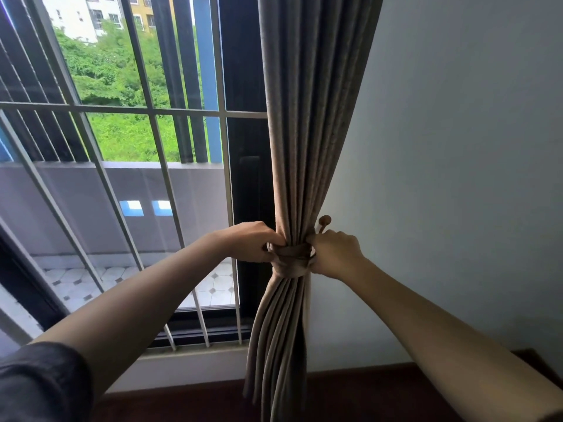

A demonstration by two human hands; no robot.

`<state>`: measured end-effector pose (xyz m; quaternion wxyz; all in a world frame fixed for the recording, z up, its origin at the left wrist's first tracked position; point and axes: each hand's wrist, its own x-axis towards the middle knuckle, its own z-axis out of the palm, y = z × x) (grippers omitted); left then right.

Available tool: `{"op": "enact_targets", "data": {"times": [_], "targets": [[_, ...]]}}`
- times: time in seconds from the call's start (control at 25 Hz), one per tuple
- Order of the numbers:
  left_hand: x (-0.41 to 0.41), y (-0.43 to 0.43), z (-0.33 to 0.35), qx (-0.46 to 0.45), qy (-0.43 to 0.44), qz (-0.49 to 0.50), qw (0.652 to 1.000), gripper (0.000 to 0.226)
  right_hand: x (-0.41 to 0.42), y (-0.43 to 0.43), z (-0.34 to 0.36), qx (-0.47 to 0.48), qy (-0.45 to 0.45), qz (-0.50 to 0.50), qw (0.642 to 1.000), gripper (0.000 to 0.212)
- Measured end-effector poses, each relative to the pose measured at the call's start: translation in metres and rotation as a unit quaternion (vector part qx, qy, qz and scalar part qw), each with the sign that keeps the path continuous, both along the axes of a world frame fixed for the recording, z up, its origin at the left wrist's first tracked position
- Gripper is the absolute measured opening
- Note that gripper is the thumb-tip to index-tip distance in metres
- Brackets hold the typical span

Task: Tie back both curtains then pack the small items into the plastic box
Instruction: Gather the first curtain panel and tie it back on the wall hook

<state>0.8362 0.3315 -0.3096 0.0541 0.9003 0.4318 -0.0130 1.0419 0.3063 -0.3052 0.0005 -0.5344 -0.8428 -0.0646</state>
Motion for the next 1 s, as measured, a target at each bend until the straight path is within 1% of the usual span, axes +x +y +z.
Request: {"op": "enact_targets", "data": {"times": [0.08, 0.16, 0.24, 0.32, 0.4, 0.48, 0.52, 0.56, 0.68, 0.72, 0.8, 0.84, 0.92, 1.0], "targets": [[0.008, 0.001, -0.002, 0.008, 0.053, 0.000, 0.999, 0.023, -0.002, 0.004, -0.001, -0.027, -0.052, -0.003, 0.998, 0.033], [0.014, 0.003, -0.003, 0.009, 0.096, 0.005, 0.995, 0.027, -0.005, 0.006, -0.002, -0.062, -0.073, -0.001, 0.995, 0.035], [0.020, 0.005, 0.001, 0.002, 0.109, 0.004, 0.994, 0.030, -0.007, 0.009, 0.003, -0.076, -0.089, 0.004, 0.993, 0.038], [0.021, 0.007, 0.006, -0.008, 0.105, -0.004, 0.994, 0.030, -0.005, 0.010, 0.008, -0.102, -0.085, 0.002, 0.991, 0.040], [0.018, 0.004, 0.008, 0.029, 0.127, -0.023, 0.991, 0.029, -0.001, 0.009, 0.004, -0.129, -0.059, -0.003, 0.990, 0.041], [0.005, 0.004, 0.004, 0.105, 0.145, -0.048, 0.983, 0.027, 0.000, 0.003, -0.001, -0.110, -0.026, 0.004, 0.994, 0.043], [-0.001, 0.002, 0.000, 0.125, 0.140, -0.048, 0.981, 0.027, -0.001, 0.001, -0.002, -0.092, -0.019, 0.013, 0.995, 0.042], [-0.004, -0.001, -0.003, 0.125, 0.128, -0.043, 0.983, 0.026, -0.003, 0.000, -0.002, -0.079, -0.021, 0.021, 0.996, 0.039], [0.003, -0.005, 0.001, 0.050, 0.087, -0.021, 0.995, 0.023, -0.009, -0.001, 0.003, -0.076, -0.042, 0.019, 0.996, 0.035], [0.006, -0.004, 0.003, 0.038, 0.095, -0.019, 0.995, 0.023, -0.006, 0.000, 0.004, -0.082, -0.044, 0.010, 0.996, 0.036], [0.007, -0.001, 0.005, 0.052, 0.094, -0.027, 0.994, 0.023, 0.006, 0.000, 0.004, -0.076, -0.034, 0.007, 0.996, 0.038], [0.005, 0.000, 0.003, 0.071, 0.061, -0.025, 0.995, 0.022, 0.014, -0.001, 0.003, -0.059, -0.019, 0.024, 0.998, 0.037], [-0.006, -0.003, -0.015, 0.150, -0.059, -0.040, 0.986, 0.019, 0.028, -0.007, -0.008, -0.012, 0.046, 0.068, 0.997, 0.038], [-0.012, -0.015, -0.036, 0.207, -0.204, -0.050, 0.956, 0.021, 0.036, -0.015, -0.025, 0.021, 0.146, 0.080, 0.986, 0.042]]}}
